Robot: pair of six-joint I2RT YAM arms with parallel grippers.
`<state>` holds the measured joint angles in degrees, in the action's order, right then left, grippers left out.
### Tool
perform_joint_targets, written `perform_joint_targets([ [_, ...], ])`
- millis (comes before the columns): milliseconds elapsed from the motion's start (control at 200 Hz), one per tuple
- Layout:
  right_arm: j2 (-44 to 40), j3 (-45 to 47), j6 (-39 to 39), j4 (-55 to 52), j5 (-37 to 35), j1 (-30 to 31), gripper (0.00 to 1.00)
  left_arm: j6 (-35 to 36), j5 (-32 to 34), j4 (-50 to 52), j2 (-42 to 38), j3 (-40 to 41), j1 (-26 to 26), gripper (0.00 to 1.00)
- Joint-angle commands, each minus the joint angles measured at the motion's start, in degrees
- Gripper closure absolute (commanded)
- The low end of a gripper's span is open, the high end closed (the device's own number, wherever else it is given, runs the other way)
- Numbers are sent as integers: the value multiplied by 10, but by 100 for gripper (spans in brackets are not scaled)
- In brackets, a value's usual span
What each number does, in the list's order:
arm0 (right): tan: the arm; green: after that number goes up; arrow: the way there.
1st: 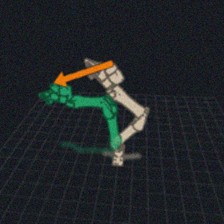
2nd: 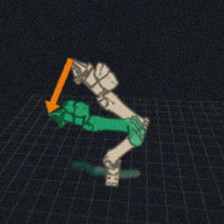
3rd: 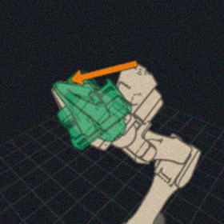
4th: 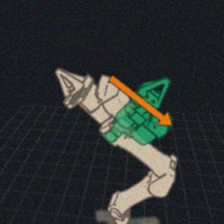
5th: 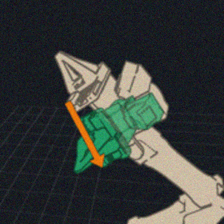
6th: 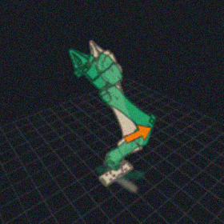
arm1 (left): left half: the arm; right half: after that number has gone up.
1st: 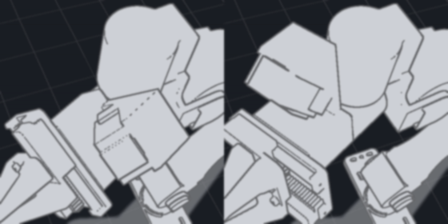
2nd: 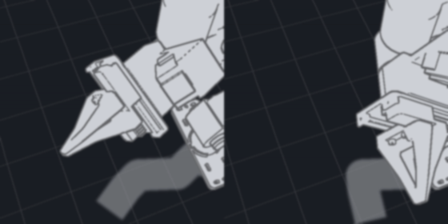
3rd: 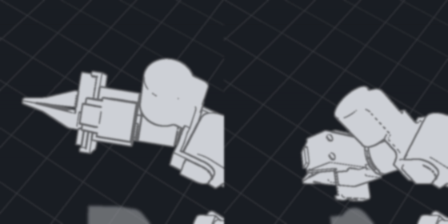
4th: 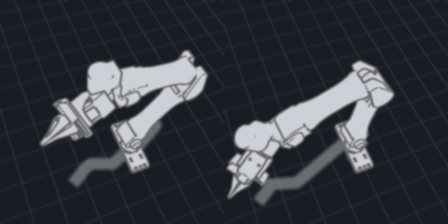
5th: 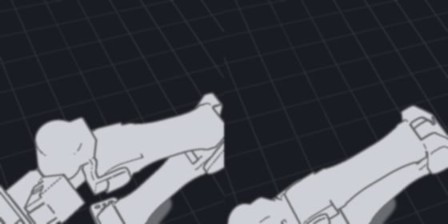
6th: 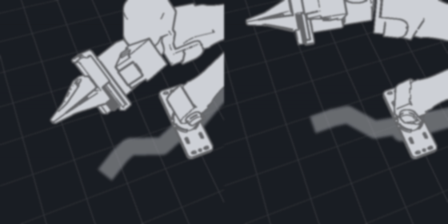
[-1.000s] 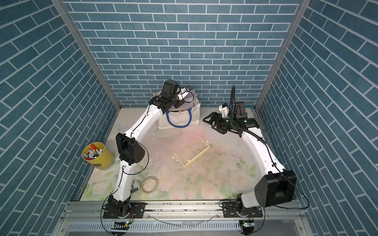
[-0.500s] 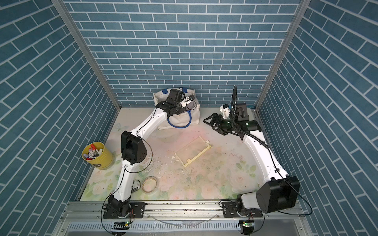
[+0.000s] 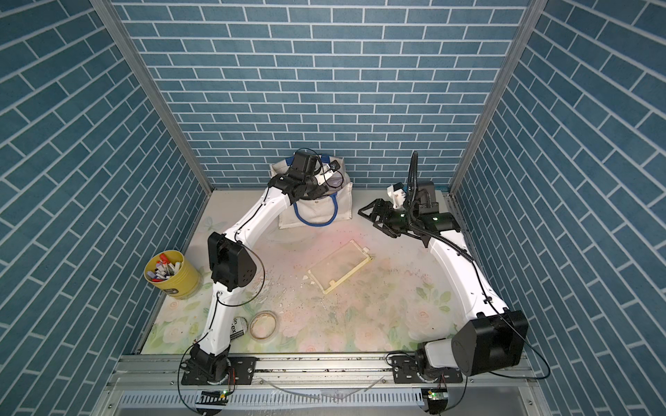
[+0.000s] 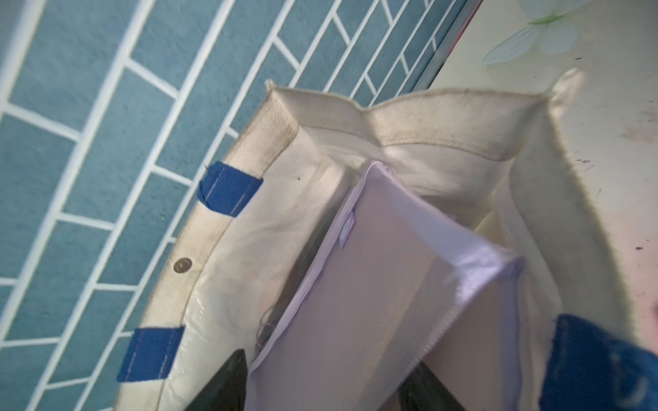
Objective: Put the pencil pouch into the canvas bag
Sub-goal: Place the pencil pouch in the canvas bag, then pick up the pencil pouch from the center of the board.
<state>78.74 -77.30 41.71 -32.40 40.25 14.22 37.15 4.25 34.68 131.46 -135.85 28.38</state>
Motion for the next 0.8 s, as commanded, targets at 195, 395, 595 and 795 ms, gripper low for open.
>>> perform_joint_targets([
  [195,8,17,-5,-8,-31,-2,17,-89,-43,54,-75,-28,-6,33],
  [395,24,37,-8,-31,-79,-1,17,-198,-83,94,-128,-6,5,41],
  [595,27,149,49,23,-90,-2,17,-307,-129,30,-308,282,42,34],
  [795,41,287,120,163,-73,5,17,-448,-240,-68,-459,579,51,27],
])
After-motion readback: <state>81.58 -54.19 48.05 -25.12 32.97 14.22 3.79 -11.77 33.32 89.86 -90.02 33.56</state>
